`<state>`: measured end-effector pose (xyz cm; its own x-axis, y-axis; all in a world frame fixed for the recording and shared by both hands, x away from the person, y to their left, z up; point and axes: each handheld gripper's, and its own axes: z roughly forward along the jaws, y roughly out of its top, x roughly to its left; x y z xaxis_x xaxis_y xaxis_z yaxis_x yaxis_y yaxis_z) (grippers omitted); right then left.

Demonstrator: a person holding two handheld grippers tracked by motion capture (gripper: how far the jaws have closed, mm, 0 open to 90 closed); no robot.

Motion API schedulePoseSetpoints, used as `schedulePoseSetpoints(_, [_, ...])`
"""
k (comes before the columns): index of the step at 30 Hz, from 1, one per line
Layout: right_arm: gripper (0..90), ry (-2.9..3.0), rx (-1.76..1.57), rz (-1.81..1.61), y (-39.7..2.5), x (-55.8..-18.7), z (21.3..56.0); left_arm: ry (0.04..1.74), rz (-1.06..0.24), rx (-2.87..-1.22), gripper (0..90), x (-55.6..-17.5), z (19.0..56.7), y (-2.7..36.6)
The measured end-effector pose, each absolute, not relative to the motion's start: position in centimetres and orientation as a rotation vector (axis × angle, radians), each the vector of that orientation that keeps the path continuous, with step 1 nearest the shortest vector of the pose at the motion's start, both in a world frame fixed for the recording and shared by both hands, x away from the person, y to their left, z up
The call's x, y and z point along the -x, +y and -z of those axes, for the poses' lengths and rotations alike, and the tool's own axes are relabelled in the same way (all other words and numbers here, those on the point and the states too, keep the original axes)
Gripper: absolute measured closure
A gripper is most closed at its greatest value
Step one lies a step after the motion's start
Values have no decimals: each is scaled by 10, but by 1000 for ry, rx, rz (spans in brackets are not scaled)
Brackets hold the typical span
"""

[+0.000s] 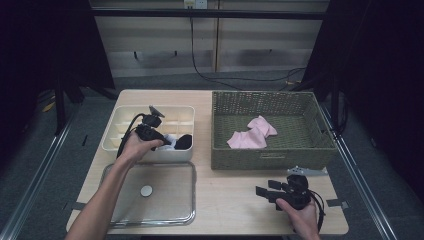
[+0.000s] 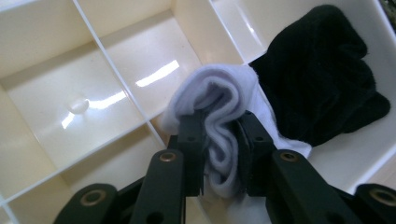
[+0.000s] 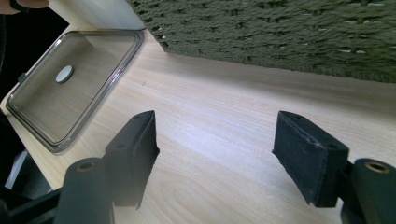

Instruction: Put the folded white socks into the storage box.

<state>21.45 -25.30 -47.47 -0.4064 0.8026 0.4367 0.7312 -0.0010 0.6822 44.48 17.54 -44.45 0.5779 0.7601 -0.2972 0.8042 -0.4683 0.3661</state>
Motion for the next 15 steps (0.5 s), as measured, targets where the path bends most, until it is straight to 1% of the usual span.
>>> schedulePoseSetpoints(1, [299, 2164, -1665, -1389, -253, -214, 475, 1245, 132, -2336, 714, -445, 443, 176])
schedulePoseSetpoints(3, [298, 2164, -1666, -1387, -253, -214, 475, 1231, 139, -2330, 652, -443, 439, 178])
schedulePoseSetpoints(5, [298, 2165, -1666, -1388, -253, -214, 475, 1226, 133, -2319, 630, -442, 435, 180])
schedulePoseSetpoints(9, [298, 2165, -1666, -1387, -253, -213, 474, 1217, 129, -2298, 549, -440, 429, 188])
schedulePoseSetpoints(12, [297, 2162, -1669, -1388, -253, -213, 474, 1203, 116, -2292, 541, -437, 428, 191])
schedulePoseSetpoints(15, [297, 2166, -1667, -1390, -253, -213, 474, 1181, 123, -2255, 509, -433, 427, 195])
